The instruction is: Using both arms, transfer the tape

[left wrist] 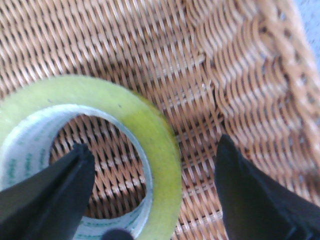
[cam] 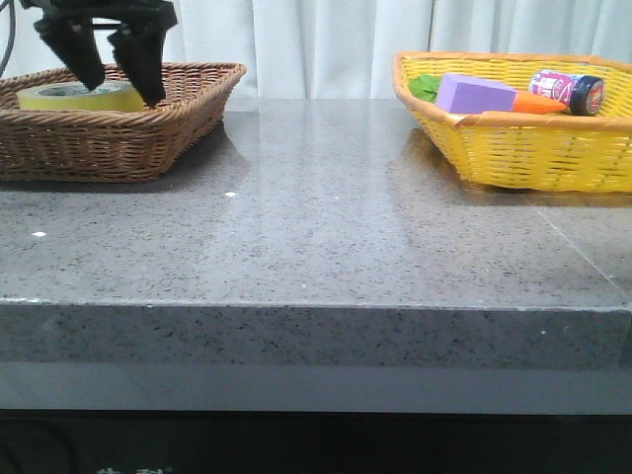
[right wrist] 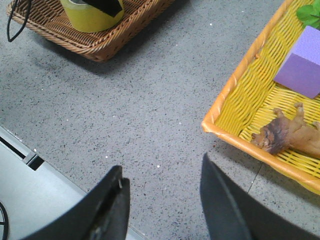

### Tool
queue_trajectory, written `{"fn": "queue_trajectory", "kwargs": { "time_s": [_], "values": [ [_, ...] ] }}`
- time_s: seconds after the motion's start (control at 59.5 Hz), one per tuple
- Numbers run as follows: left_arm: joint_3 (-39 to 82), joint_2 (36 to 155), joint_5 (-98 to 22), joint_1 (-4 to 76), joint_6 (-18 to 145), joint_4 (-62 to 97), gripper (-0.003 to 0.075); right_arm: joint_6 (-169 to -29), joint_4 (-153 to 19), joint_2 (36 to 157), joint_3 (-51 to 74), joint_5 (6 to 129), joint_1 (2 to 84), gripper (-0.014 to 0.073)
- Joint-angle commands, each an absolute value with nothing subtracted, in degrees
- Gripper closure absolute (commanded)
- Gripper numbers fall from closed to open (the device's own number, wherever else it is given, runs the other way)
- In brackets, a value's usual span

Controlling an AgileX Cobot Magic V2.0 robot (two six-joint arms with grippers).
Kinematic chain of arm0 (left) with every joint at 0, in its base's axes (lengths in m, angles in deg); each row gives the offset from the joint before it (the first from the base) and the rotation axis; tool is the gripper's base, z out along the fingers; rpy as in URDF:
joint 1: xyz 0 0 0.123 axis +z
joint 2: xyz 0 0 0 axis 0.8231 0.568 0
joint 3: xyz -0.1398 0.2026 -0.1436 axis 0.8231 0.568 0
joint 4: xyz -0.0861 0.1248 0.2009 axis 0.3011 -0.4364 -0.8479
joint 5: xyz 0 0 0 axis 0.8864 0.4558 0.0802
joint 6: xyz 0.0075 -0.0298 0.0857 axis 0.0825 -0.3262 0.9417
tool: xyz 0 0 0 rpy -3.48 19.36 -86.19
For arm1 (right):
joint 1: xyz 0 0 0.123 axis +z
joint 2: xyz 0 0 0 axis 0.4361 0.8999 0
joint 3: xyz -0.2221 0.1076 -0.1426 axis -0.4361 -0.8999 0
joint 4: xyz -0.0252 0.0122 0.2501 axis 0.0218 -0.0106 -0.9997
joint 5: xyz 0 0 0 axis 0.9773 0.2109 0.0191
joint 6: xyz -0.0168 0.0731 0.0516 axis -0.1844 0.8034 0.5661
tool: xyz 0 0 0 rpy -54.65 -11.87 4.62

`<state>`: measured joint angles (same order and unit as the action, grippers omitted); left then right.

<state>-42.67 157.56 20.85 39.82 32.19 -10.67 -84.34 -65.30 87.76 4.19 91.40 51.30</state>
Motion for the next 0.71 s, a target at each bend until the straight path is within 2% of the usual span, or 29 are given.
{"fn": "queue_trajectory", "kwargs": {
  "time_s": [0.0,0.353,0.69],
  "values": [
    [-45.82,152.44,22.69,39.77,31.45,-9.42,0.0229,-84.40,-66.13,87.58,5.65,87.26,51.13,0.0235],
    [-42.28,139.92,22.69,39.00,30.43,-2.65,0.0229,-84.40,-66.13,87.58,5.65,87.26,51.13,0.0235],
    [-19.93,117.53,18.92,32.12,30.43,-3.69,0.0229,-84.40,-66.18,87.58,5.65,87.26,51.13,0.0235]
  ]
}}
